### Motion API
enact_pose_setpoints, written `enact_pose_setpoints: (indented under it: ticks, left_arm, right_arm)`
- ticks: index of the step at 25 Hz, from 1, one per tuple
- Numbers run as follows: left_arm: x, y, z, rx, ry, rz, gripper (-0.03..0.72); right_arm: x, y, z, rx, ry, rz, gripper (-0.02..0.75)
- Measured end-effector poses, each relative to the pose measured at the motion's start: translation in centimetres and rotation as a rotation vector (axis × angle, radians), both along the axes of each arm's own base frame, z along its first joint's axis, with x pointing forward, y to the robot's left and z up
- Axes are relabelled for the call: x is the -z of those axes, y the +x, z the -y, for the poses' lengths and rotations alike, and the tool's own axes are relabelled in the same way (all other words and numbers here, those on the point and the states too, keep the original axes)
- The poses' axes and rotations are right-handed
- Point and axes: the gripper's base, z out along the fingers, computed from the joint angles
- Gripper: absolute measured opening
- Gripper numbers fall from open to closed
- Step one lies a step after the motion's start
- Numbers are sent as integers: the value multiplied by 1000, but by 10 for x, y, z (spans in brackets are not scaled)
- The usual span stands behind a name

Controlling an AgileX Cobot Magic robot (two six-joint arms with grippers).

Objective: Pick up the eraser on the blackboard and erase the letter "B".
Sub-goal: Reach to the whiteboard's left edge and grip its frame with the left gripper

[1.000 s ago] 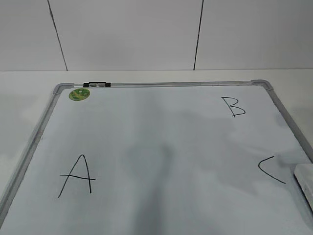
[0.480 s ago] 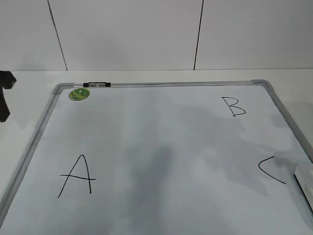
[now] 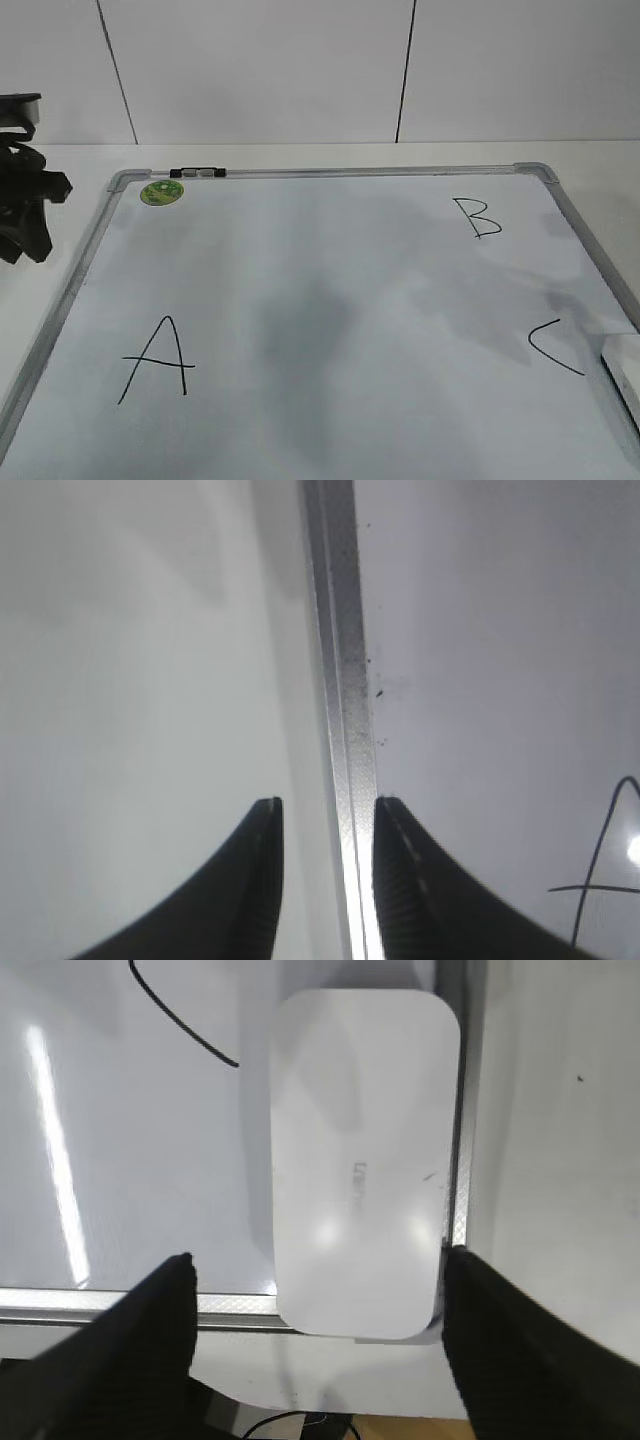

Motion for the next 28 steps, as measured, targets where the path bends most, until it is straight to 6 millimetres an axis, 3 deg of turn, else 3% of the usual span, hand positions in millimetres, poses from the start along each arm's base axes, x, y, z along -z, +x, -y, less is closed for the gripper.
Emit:
enact_pose_setpoints:
  ticks: [7,12,21,28]
  left_arm:
    - [6,7,0,-6,0,30,237]
    - [26,12,1,-6,5,-21,237]
    - [56,18,1,-8,11,-86,237]
    - [60,20,2,-12,7,-84,237]
  right_arm:
    - [8,9,11,82,92,-19,586]
    - [7,9,25,135,143,-2,586]
    - [7,9,23,121,174,1,585]
    - [7,9,23,119,177,-1,586]
